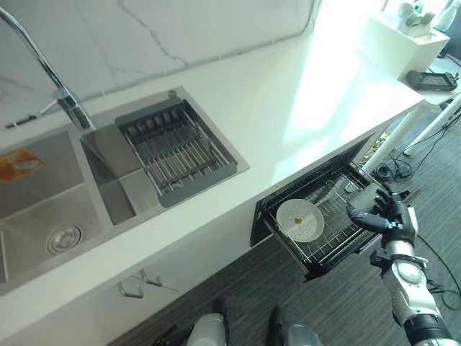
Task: Place the dishes in the dishwasher.
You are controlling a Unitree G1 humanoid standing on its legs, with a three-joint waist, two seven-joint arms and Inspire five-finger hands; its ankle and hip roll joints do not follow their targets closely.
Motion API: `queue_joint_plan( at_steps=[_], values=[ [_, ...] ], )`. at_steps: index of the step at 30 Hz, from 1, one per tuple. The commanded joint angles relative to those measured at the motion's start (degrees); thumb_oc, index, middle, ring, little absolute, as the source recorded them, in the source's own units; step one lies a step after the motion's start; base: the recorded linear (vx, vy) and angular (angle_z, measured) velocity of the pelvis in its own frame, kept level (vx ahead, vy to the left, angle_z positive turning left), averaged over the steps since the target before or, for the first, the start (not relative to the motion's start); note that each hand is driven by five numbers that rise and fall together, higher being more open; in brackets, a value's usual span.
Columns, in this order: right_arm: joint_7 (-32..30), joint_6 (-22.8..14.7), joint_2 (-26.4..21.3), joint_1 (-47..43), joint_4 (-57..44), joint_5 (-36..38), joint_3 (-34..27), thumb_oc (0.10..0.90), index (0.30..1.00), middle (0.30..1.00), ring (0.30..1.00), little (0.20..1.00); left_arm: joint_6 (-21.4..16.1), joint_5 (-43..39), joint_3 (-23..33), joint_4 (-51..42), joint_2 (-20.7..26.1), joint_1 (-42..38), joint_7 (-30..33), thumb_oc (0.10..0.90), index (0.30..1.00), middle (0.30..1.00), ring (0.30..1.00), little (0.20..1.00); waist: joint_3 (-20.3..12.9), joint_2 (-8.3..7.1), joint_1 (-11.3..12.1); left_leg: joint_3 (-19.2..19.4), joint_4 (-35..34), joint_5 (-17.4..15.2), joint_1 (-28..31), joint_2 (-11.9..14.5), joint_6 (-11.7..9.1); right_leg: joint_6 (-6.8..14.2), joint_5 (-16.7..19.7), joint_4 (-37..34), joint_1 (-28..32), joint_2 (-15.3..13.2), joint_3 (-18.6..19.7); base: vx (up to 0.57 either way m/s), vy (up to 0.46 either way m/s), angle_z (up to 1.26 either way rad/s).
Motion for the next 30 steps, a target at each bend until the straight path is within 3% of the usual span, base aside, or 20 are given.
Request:
queue_joint_plan(
  at_steps=[1, 4, 6, 7, 8, 10, 15, 16, 18, 21, 25, 30],
  values=[
    [-1.74, -15.99, -0.48, -2.48, -9.23, 1.22, -7.76, 0.800, 0.900, 0.900, 0.900, 0.900, -0.16, 1.81, 0.10, 0.66, 1.13, 1.88, 0.05, 0.800, 0.900, 0.900, 0.900, 0.900, -0.54, -1.34, -0.99, -0.20, 3.44, -11.64, 1.15, 3.37, -1.84, 6.05, -6.33, 0.10, 2.92, -2.38, 1.17, 0.04, 0.065, -0.05],
    [-10.15, -18.03, 0.06, -0.74, -11.43, -4.93, -10.88, 0.800, 0.900, 0.900, 0.900, 0.900, 0.12, 2.48, 0.66, 0.74, 0.50, 2.45, -0.05, 0.800, 0.900, 0.900, 0.900, 0.900, -1.22, -1.15, -2.00, 0.25, 3.44, -12.11, 1.97, 3.48, -1.86, 6.09, -6.84, 0.10, 3.43, -2.26, 1.72, 0.04, 0.040, -0.10],
    [-16.48, -14.79, -0.18, 0.05, -10.01, -5.73, -13.14, 0.800, 0.900, 0.900, 0.900, 0.900, 0.02, 2.65, 0.63, 1.34, 0.47, 2.47, -0.27, 0.800, 0.900, 0.900, 0.900, 0.900, -1.73, -1.11, -2.44, 0.58, 3.44, -12.45, 2.37, 3.56, -1.93, 6.11, -7.16, 0.10, 3.69, -2.19, 1.94, 0.04, 0.017, -0.16],
    [-17.69, -14.94, -0.25, 0.26, -8.68, -4.74, -13.87, 0.800, 0.900, 0.900, 0.900, 0.900, -0.01, 2.54, 0.44, 1.55, 0.43, 2.41, -0.15, 0.800, 0.900, 0.900, 0.900, 0.900, -1.87, -1.11, -2.53, 0.67, 3.44, -12.53, 2.51, 3.64, -1.98, 6.09, -7.27, 0.10, 3.80, -2.14, 2.01, 0.06, -0.001, -0.08],
    [-21.84, -20.73, 0.11, 0.82, -4.44, -4.98, -15.73, 0.800, 0.900, 0.900, 0.900, 0.900, -0.15, 2.04, -0.02, 2.29, 0.60, 2.33, -0.16, 0.800, 0.900, 0.900, 0.900, 0.900, -2.26, -1.03, -2.70, 0.80, 3.44, -12.67, 2.79, 3.79, -2.08, 6.11, -7.44, 0.10, 3.99, -2.01, 2.06, 0.07, -0.008, -0.05],
    [-25.20, -20.80, 0.86, 1.58, 1.17, -5.69, -17.41, 0.800, 0.900, 0.900, 0.900, 0.900, 0.10, 1.33, -0.76, 2.99, 0.82, 1.84, 0.10, 0.800, 0.900, 0.900, 0.900, 0.900, -2.42, -0.82, -2.77, 0.99, 3.44, -12.79, 3.14, 3.97, -2.12, 6.01, -7.55, 0.10, 4.24, -1.95, 1.92, 0.07, -0.010, 0.01],
    [-26.01, -20.54, 1.09, 2.18, 13.71, -4.22, -18.85, 0.800, 0.900, 0.900, 0.900, 0.900, 0.25, 1.66, -2.32, 3.52, 1.55, 1.20, 0.35, 0.800, 0.900, 0.900, 0.900, 0.900, -2.26, -0.58, -2.48, 1.03, 3.44, -13.09, 3.68, 4.13, -2.08, 5.79, -7.74, 0.10, 4.95, -2.18, 1.54, 0.05, -0.025, 0.00],
    [-24.71, -20.11, 0.86, 2.44, 21.41, -3.85, -18.82, 0.800, 0.900, 0.900, 0.900, 0.900, 0.75, 1.46, -4.02, 3.26, 2.14, 0.53, 0.85, 0.800, 0.900, 0.900, 0.900, 0.900, -1.88, -0.39, -2.13, 0.41, 3.44, -13.11, 3.85, 3.76, -1.79, 5.29, -7.78, 0.10, 5.81, -2.22, 1.07, 0.07, -0.043, 0.01],
    [-24.27, -19.35, 0.55, 2.41, 22.97, -4.38, -18.46, 0.800, 0.900, 0.900, 0.900, 0.900, 1.00, 1.39, -4.53, 2.98, 2.30, 0.44, 1.04, 0.800, 0.900, 0.900, 0.900, 0.900, -1.59, -0.30, -2.08, 0.17, 3.44, -13.03, 4.07, 3.61, -1.69, 5.08, -7.79, 0.10, 6.25, -2.22, 0.79, 0.06, -0.025, 0.09],
    [-22.87, -17.00, -0.45, 2.32, 27.61, -8.03, -15.94, 0.800, 0.900, 0.900, 0.900, 0.900, 0.85, 0.28, -6.61, 1.33, 2.68, 0.45, 2.22, 0.800, 0.900, 0.900, 0.900, 0.900, 0.41, 0.14, -1.47, -1.26, 3.44, -12.03, 5.02, 2.75, -1.14, 3.94, -7.32, 0.10, 7.56, -1.96, -0.09, 0.06, -0.026, 0.05],
    [-15.40, -11.78, -3.71, -0.24, 32.84, -16.02, -8.94, 0.800, 0.900, 0.900, 0.900, 0.900, -2.42, -0.47, -8.60, -1.86, 3.83, -0.39, 3.75, 0.800, 0.900, 0.900, 0.900, 0.900, 4.00, 1.96, -0.01, -4.30, 3.44, -10.40, 3.62, 1.41, -0.67, 2.34, -6.85, 0.10, 7.53, -0.81, -1.82, -0.01, -0.019, 0.20],
    [-10.54, -11.30, -6.48, -3.45, 34.75, -21.51, -2.93, 0.800, 0.900, 0.900, 0.900, 0.900, -3.35, -0.01, -8.90, -3.92, 4.71, -0.91, 4.47, 0.800, 0.900, 0.900, 0.900, 0.900, 6.77, 3.13, 1.36, -6.05, 3.44, -9.35, 2.11, 0.66, -0.28, 1.43, -6.79, 0.61, 7.07, -0.24, -3.08, -0.03, -0.040, 0.27]
  ],
)
